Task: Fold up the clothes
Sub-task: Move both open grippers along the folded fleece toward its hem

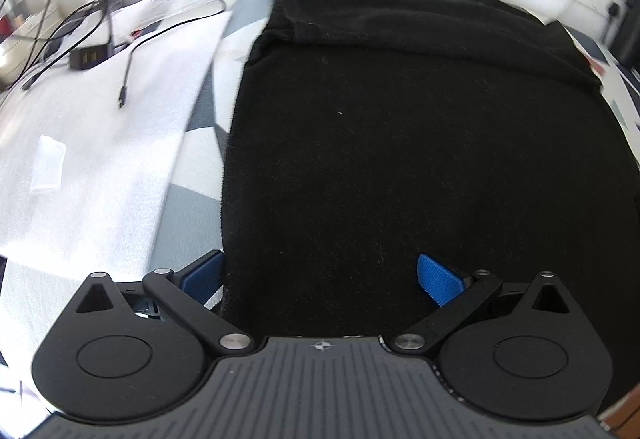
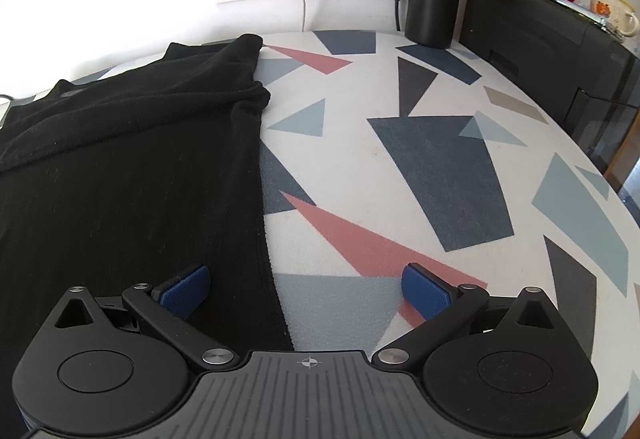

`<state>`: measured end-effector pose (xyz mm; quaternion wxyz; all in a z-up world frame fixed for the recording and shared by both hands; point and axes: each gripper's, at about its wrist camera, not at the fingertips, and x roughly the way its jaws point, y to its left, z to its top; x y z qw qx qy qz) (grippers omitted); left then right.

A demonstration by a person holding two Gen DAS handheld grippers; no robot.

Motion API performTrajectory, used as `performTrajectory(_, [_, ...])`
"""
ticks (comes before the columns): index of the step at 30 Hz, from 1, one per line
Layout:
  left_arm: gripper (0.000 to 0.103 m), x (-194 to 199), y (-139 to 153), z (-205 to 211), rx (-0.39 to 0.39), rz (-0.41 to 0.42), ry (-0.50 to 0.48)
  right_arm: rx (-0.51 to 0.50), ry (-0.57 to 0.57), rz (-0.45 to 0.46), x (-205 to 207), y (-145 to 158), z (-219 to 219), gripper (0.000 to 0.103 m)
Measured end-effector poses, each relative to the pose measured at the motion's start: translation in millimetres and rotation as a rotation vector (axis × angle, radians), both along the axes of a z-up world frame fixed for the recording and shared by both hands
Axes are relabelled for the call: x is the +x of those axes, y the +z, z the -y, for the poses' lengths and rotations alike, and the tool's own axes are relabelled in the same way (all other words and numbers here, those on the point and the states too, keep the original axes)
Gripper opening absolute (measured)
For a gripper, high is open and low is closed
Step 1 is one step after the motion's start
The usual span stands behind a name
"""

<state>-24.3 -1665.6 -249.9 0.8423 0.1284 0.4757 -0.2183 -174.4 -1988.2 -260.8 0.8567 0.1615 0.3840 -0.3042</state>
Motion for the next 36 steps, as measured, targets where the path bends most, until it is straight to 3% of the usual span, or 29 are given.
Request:
performTrajectory(3, [0.103, 5.8, 0.1, -5.2, -0.011, -0.02, -0.073, 0.052, -0.008, 0.049, -7.0, 3.2, 8.2, 0.102])
performTrajectory(8, [0.103, 9.8, 2.8, -10.6, 0.004, -0.056, -0.117, 0.157, -0.141, 0.165, -44.3, 23.5, 16.2, 0.102])
performTrajectory(13, [0.103, -2.1, 2.5, -26.7, -0.044, -0.048, -0.048, 0.055, -0.048, 0.144, -73.6, 33.4, -16.2, 0.102])
performTrajectory(15, [0.103, -10.1, 1.2, -29.9, -0.023, -0.022, -0.038, 0.026, -0.006, 0.137, -78.9, 30.1, -28.8, 0.102])
performTrajectory(25, [0.103, -21.9, -2.4, -29.3, -0.025, 0.011, 0.05, -0.006, 0.078, -0.023, -58.3, 6.8, -57.4, 0.1])
performTrajectory(32, [0.103, -27.3, 1.4, -42.3, -0.016, -0.008, -0.059, 0.035, 0.065, 0.001, -65.2, 7.4, -57.1, 0.094])
performTrajectory(36, [0.103, -25.3, 3.1, -45.1, -0.009, -0.023, -0.033, 0.024, 0.071, -0.016, -69.7, 7.2, -56.9, 0.093])
